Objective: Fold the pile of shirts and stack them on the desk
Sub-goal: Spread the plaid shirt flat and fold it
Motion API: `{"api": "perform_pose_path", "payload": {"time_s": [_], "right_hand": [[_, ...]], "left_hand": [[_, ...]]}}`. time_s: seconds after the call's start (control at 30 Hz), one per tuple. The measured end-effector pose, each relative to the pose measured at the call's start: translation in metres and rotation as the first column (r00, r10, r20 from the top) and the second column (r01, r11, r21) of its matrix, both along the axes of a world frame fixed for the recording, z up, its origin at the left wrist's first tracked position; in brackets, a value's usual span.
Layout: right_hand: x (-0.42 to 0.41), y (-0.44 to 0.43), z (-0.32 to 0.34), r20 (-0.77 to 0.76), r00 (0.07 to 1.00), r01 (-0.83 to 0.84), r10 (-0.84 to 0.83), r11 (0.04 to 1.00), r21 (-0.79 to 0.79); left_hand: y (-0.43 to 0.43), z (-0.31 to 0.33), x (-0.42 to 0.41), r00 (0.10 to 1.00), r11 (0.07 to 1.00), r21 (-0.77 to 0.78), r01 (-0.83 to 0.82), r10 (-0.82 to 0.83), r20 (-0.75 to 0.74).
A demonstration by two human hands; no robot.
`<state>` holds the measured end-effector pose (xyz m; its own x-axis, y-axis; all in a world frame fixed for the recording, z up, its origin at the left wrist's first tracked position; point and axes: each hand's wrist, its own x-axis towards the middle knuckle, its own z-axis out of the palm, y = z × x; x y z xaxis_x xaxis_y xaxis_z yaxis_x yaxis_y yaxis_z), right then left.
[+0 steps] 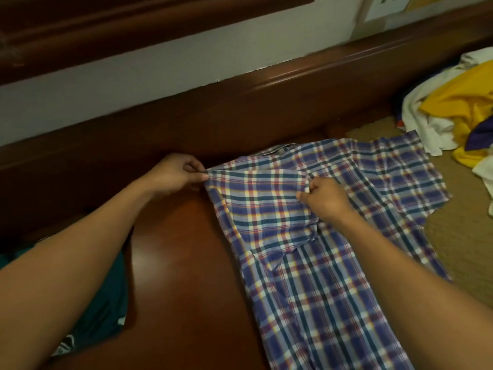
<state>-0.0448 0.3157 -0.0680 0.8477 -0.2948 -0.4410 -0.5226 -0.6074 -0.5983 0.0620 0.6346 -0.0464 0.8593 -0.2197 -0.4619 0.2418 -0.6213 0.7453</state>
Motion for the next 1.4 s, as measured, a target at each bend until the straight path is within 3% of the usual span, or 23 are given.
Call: {"api": "perform_pose_path", "payload": {"time_s": [0.07,0.23,0.33,0.43,0.47,0.53,0.57,0.6,0.73,0.87,0.93,1.0,1.03,1.1,1.17,1.4], "right_hand": [[-0.002,0.004,-0.008,0.033,0.999,-0.001,0.003,0.998,-0.06],[-0.027,0.006,-0.021,0.272,0.953,0.155,-0.133,0.986,-0.059],[-0.075,0.016,-0.021,0.422,0.907,0.066,0.007,0.985,-0.159],[-0.147,0.029,-0.029,0.43,0.833,-0.269,0.348,0.934,-0.235],[-0.171,0.03,-0.036,0.39,0.796,-0.377,0.463,0.883,-0.278],[-0.21,0.031,-0.049,0.281,0.728,-0.522,0.625,0.772,-0.363],[-0.223,0.031,-0.053,0.234,0.719,-0.549,0.655,0.741,-0.385],[-0.232,0.031,-0.054,0.221,0.722,-0.549,0.655,0.737,-0.393],[-0.244,0.028,-0.038,0.36,0.779,-0.399,0.514,0.848,-0.349],[-0.267,0.002,-0.025,0.354,0.885,-0.21,0.304,0.937,-0.278],[-0.29,-0.02,-0.023,0.295,0.945,-0.067,0.143,0.965,-0.254],[-0.317,-0.043,-0.022,0.243,0.97,0.044,0.012,0.973,-0.226],[-0.33,-0.052,-0.022,0.227,0.974,0.065,-0.015,0.974,-0.216],[-0.356,-0.066,-0.021,0.201,0.979,0.021,0.022,0.977,-0.212],[-0.374,-0.073,-0.021,0.177,0.975,-0.094,0.136,0.97,-0.226],[-0.384,-0.089,-0.009,-0.01,0.966,-0.251,0.257,0.936,-0.248]], "left_hand": [[-0.004,-0.01,-0.005,0.997,0.997,-0.029,-0.078,0.078,0.008],[-0.012,-0.029,-0.017,0.947,0.96,0.163,-0.227,0.178,0.269],[-0.018,-0.034,-0.04,0.841,0.94,0.175,-0.293,0.166,0.515],[-0.03,-0.034,-0.088,0.662,0.931,0.364,0.021,-0.286,0.693],[-0.033,-0.036,-0.105,0.557,0.858,0.476,0.192,-0.495,0.667],[-0.034,-0.043,-0.133,0.359,0.605,0.682,0.411,-0.795,0.489],[-0.035,-0.047,-0.143,0.343,0.52,0.731,0.441,-0.851,0.398],[-0.036,-0.05,-0.149,0.383,0.497,0.744,0.446,-0.858,0.343],[-0.044,-0.05,-0.175,0.588,0.607,0.708,0.361,-0.737,0.332],[-0.067,-0.053,-0.226,0.611,0.571,0.722,0.392,-0.748,0.259],[-0.079,-0.051,-0.253,0.647,0.666,0.655,0.357,-0.682,0.341],[-0.091,-0.045,-0.283,0.603,0.715,0.557,0.423,-0.681,0.417],[-0.098,-0.045,-0.298,0.547,0.683,0.536,0.496,-0.725,0.418],[-0.111,-0.043,-0.33,0.455,0.554,0.548,0.626,-0.831,0.32],[-0.121,-0.041,-0.352,0.457,0.513,0.551,0.659,-0.854,0.249],[-0.132,-0.027,-0.372,0.631,0.707,0.462,0.536,-0.699,0.337]]}}
